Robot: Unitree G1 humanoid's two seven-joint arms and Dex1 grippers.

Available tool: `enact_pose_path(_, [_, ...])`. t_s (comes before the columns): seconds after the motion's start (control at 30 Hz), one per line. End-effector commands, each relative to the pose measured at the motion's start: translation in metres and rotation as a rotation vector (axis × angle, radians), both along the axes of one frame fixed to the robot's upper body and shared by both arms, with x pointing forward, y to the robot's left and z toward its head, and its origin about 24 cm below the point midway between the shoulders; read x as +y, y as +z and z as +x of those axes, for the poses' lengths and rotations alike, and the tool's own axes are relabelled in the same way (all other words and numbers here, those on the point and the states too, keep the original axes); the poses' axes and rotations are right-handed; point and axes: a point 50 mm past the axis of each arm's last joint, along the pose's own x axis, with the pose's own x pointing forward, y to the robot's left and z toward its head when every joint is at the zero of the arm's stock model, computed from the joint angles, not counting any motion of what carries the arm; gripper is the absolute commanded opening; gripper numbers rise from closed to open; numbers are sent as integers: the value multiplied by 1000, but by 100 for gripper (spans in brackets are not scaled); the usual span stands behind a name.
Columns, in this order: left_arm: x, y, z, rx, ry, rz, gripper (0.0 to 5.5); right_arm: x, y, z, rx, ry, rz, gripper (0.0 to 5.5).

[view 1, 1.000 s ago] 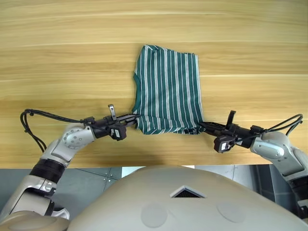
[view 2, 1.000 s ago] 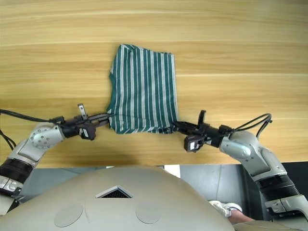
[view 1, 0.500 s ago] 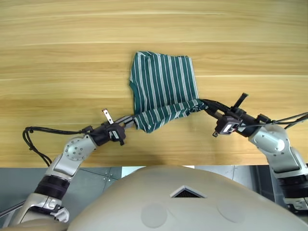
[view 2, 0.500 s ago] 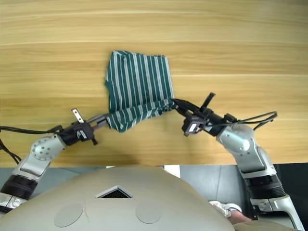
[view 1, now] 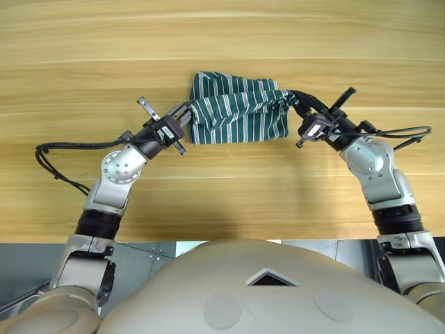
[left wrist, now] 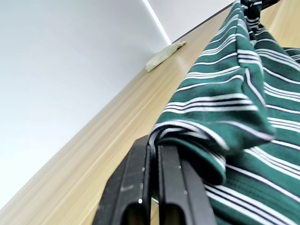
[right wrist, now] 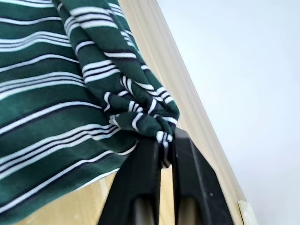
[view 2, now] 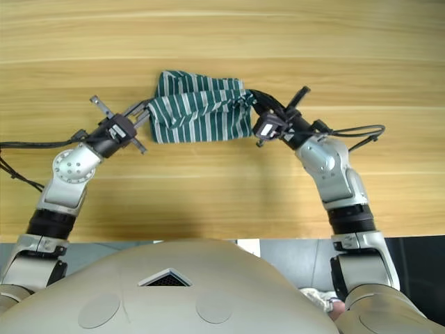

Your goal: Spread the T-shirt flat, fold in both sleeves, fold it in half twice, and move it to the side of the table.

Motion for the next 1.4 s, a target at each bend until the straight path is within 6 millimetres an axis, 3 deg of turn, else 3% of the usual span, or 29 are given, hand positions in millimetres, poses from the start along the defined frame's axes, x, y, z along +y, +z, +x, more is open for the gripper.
enact_pose_path(0.03, [-2, -7, 20, 21, 39, 26, 2, 11, -3, 15, -19, -19, 5, 12])
enact_pose_path(0.23, [0, -27, 33, 91, 83, 44, 2, 20, -9, 28, -24, -26, -8, 12])
enact_pose_path(0.27, [-1, -32, 34, 106, 82, 42, 2, 22, -9, 30, -30, -29, -10, 50])
enact_pose_path(0.37, [-2, -37, 39, 127, 103, 13, 73, 22, -11, 37, -34, -47, -28, 105])
enact_pose_path(0.67, [-10, -31, 63, 99, 169, -96, 203, 23, -20, 62, -39, -112, -55, 251])
enact_pose_path(0.87, [-11, -31, 78, 152, 253, -192, 288, 29, -22, 86, -28, -189, -10, 345])
enact_pose_path(1.17, [-17, -24, 100, 248, 380, -331, 448, 21, -15, 110, 13, -365, 72, 513])
enact_pose_path(1.23, [-18, -24, 104, 274, 420, -349, 474, 18, -16, 114, 26, -422, 69, 538])
enact_pose_path(1.4, [-17, -21, 111, 324, 502, -442, 539, 22, -20, 115, 71, -479, 108, 540])
